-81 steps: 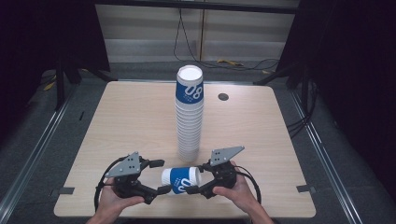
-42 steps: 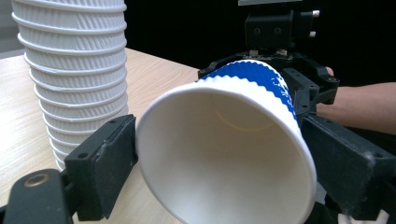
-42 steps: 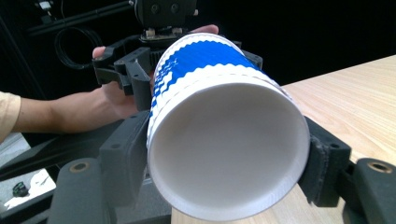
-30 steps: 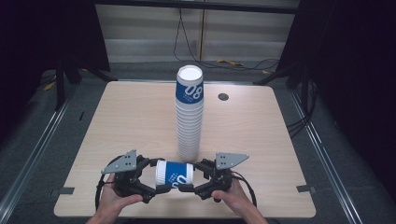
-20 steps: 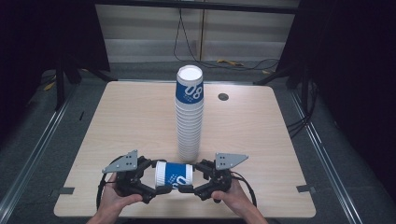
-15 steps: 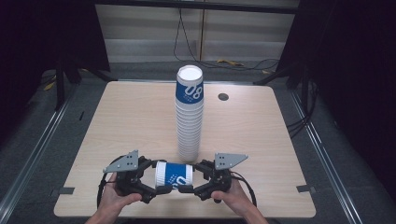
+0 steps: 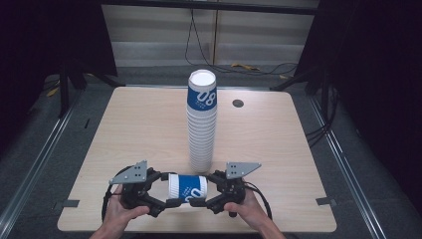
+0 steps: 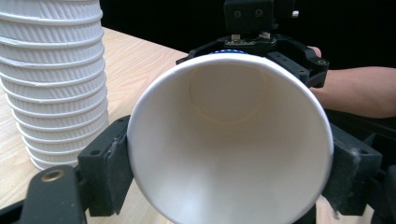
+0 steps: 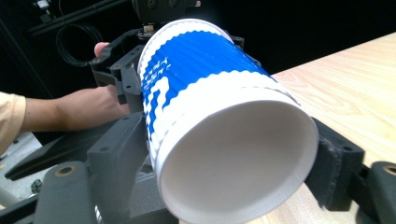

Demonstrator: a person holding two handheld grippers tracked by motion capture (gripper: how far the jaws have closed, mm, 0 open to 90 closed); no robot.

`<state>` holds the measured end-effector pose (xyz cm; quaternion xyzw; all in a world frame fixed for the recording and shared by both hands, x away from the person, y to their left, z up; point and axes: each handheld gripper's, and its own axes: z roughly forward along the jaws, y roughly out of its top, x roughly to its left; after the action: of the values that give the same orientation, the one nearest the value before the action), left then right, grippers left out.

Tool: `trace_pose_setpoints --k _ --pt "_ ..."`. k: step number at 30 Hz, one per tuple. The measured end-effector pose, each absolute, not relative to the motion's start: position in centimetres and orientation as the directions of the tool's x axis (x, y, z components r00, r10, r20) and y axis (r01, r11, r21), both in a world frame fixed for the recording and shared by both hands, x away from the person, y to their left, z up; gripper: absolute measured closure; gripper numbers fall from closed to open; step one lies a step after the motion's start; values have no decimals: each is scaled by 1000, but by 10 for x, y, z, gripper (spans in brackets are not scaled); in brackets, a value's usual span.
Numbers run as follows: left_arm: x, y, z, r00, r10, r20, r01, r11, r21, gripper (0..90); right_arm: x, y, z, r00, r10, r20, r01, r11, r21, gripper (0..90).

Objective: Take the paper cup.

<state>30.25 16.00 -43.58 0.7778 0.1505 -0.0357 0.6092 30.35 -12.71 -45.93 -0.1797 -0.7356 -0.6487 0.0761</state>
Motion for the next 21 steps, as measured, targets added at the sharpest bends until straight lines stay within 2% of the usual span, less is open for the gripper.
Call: trace_pose_setpoints --k 10,21 --pt "305 164 -436 948 206 -245 288 -217 933 181 309 -128 -461 -903 202 378 405 110 908 136" --pt "310 177 -431 933 265 -244 304 -213 929 181 307 -131 -459 -893 258 368 414 150 898 141"
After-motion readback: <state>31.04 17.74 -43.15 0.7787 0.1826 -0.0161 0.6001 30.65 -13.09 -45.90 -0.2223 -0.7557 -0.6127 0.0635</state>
